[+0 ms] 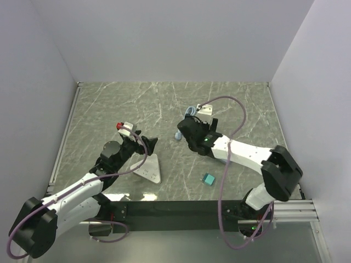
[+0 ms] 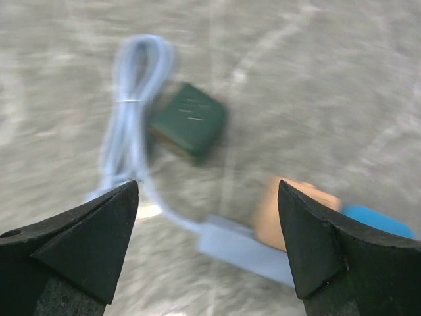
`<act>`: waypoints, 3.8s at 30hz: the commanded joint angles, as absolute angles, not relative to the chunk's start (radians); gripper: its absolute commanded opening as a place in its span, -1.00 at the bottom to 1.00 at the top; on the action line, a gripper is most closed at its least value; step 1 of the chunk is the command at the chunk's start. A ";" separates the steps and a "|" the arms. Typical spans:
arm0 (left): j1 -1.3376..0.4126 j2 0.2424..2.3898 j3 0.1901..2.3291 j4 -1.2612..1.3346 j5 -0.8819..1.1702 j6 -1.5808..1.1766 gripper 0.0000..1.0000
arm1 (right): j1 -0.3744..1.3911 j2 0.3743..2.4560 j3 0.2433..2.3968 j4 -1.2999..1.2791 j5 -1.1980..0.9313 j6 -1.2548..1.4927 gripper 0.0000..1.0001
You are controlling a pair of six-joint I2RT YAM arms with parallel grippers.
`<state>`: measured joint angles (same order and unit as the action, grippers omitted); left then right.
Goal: Insert the plug
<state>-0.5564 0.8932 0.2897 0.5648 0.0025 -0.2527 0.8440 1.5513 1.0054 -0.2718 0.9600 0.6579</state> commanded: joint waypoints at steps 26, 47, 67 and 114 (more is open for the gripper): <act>-0.540 0.979 0.408 0.495 0.035 -0.319 0.99 | 0.413 1.595 1.135 -0.135 0.127 0.427 0.65; -0.540 1.048 0.459 0.433 0.003 -0.304 0.99 | 0.396 1.801 1.200 -0.058 0.015 0.190 0.75; -0.540 1.046 0.456 0.430 0.002 -0.296 0.99 | 0.399 1.858 1.192 -0.121 -0.031 0.181 0.42; -0.525 0.861 0.491 0.571 0.695 -0.422 0.96 | 0.575 1.417 1.043 -0.086 -1.244 0.051 -1.00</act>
<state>-0.5301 0.8692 0.4709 0.5041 0.6113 -0.3817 0.5671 1.4597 1.0451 -0.1265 -1.1561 0.1001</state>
